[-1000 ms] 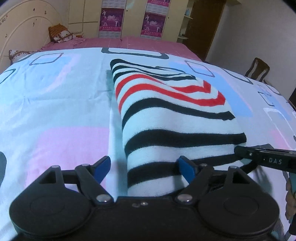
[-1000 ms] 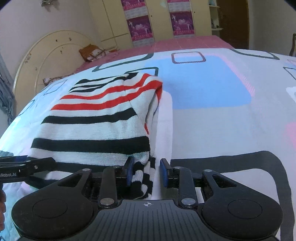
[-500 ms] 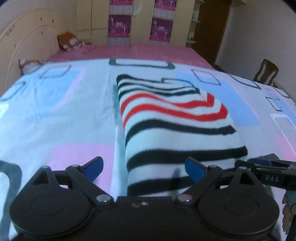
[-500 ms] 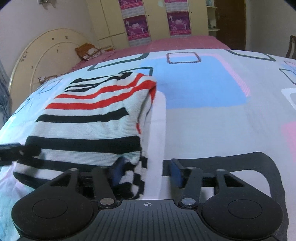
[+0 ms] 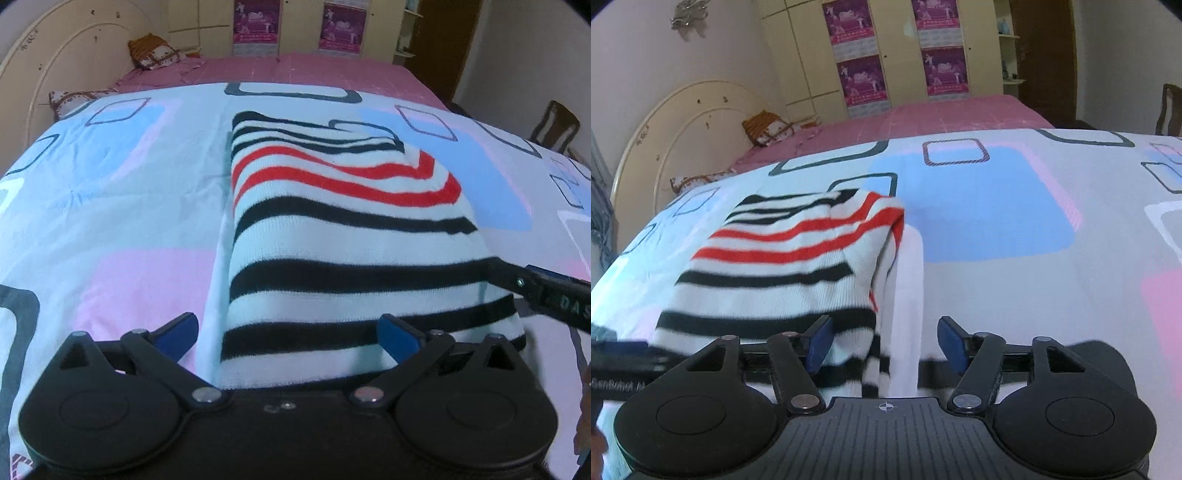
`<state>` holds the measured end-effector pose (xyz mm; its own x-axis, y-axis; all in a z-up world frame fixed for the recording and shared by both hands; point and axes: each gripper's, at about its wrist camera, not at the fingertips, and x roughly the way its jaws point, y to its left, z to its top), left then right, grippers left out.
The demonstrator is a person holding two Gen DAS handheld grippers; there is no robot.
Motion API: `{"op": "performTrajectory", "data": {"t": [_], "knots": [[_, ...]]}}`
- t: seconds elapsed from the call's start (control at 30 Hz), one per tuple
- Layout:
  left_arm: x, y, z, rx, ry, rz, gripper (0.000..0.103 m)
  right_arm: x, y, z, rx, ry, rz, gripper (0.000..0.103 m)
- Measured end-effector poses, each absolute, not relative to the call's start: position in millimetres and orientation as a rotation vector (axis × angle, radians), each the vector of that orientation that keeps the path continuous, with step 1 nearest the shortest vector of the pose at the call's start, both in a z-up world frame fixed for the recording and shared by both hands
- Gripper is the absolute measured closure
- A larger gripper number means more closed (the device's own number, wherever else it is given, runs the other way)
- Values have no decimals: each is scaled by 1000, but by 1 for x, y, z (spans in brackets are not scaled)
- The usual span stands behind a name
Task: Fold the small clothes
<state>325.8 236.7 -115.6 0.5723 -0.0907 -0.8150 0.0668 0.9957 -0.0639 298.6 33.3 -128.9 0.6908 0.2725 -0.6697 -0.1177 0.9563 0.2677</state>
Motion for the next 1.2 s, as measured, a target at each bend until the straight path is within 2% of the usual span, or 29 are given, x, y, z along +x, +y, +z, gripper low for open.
{"op": "performTrajectory", "data": {"t": [0.07,0.1,0.13,0.2,0.27,0.4,0.63,0.67,0.73,0.9,0.97,1.2], "knots": [[325,235,-112,-7,937,-63,0,306,38,-127,207,771,221,39],[325,234,-110,1,929,-54,0,310,43,-128,183,774,214,37],[325,234,-108,-2,927,-45,0,314,48,-131,149,790,205,29],[325,234,-103,-16,926,-13,1,320,57,-139,87,819,207,26],[320,234,-97,-16,896,27,5,319,57,-138,84,814,207,26],[297,230,-81,13,797,73,4,304,50,-131,117,798,231,26],[253,223,-54,6,787,64,5,249,38,-108,128,752,306,24],[243,220,-50,13,778,68,5,238,37,-103,128,750,318,21],[220,215,-39,34,759,59,5,218,31,-94,129,744,338,5],[165,208,-13,24,747,44,4,152,12,-65,86,712,359,4],[144,207,-5,14,740,50,3,125,2,-52,91,686,350,0],[78,204,18,15,708,91,1,46,-19,-1,119,562,314,0]]}}
